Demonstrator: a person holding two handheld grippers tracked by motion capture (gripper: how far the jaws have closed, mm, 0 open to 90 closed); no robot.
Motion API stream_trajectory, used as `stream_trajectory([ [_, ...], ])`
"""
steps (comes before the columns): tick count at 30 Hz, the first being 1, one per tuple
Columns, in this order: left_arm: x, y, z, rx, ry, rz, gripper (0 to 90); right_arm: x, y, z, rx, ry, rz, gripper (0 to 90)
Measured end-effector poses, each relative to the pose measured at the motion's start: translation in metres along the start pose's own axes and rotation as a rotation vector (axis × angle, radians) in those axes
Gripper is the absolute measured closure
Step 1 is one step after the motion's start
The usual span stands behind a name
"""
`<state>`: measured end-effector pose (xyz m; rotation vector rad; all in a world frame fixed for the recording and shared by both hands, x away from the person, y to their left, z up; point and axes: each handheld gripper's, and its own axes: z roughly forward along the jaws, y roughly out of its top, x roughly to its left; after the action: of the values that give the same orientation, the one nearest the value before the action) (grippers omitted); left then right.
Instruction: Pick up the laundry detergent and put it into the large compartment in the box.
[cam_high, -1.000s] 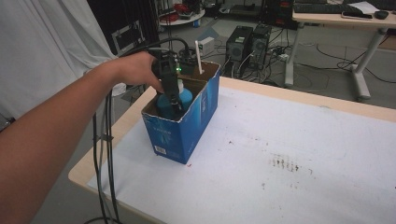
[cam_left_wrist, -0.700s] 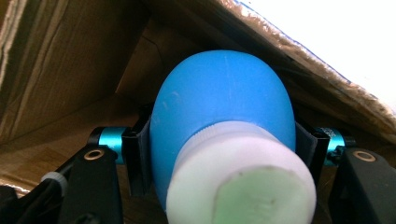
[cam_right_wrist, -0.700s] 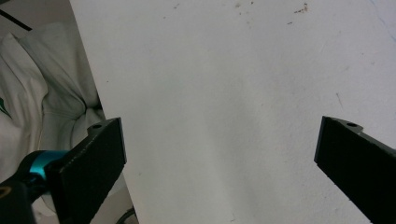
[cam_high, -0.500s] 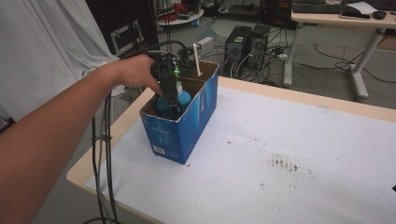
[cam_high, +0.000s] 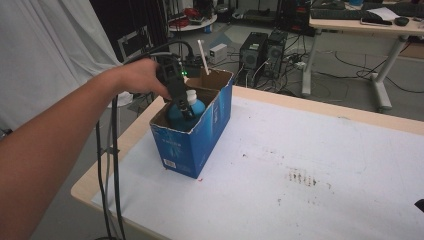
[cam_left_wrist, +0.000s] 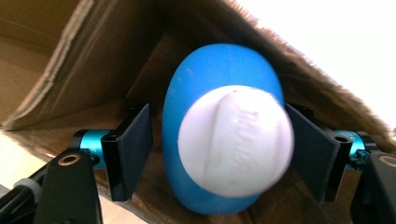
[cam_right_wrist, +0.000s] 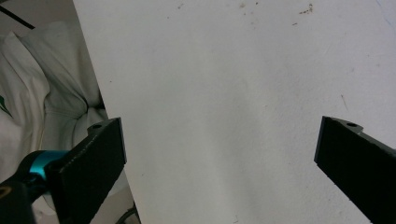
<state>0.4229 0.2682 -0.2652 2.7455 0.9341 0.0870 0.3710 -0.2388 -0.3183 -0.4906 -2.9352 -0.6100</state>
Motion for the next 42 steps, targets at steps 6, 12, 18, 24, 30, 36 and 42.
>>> stream_trajectory([
  [6,-0.002,0.000,-0.020,-0.037,0.015,-0.011,23.7,0.001,-0.001,-0.002,-0.005,-0.001,0.001,1.2],
  [12,-0.012,0.010,-0.045,-0.055,0.037,0.018,23.7,0.002,-0.003,-0.004,-0.012,-0.006,0.001,1.2],
  [18,-0.028,0.026,-0.070,-0.047,0.065,0.054,23.7,0.004,-0.003,-0.008,-0.021,-0.012,0.001,1.2],
  [24,-0.043,0.046,-0.089,-0.066,0.081,0.082,23.7,0.005,-0.005,-0.010,-0.025,-0.018,0.003,1.2],
  [30,-0.057,0.067,-0.101,-0.082,0.080,0.137,23.7,0.006,-0.006,-0.012,-0.033,-0.022,0.003,1.2],
  [36,-0.070,0.089,-0.106,-0.125,0.058,0.179,23.7,0.006,-0.006,-0.015,-0.041,-0.027,0.006,1.2],
  [42,-0.080,0.114,-0.108,-0.203,0.040,0.207,23.7,0.007,-0.008,-0.017,-0.049,-0.030,0.011,1.2],
])
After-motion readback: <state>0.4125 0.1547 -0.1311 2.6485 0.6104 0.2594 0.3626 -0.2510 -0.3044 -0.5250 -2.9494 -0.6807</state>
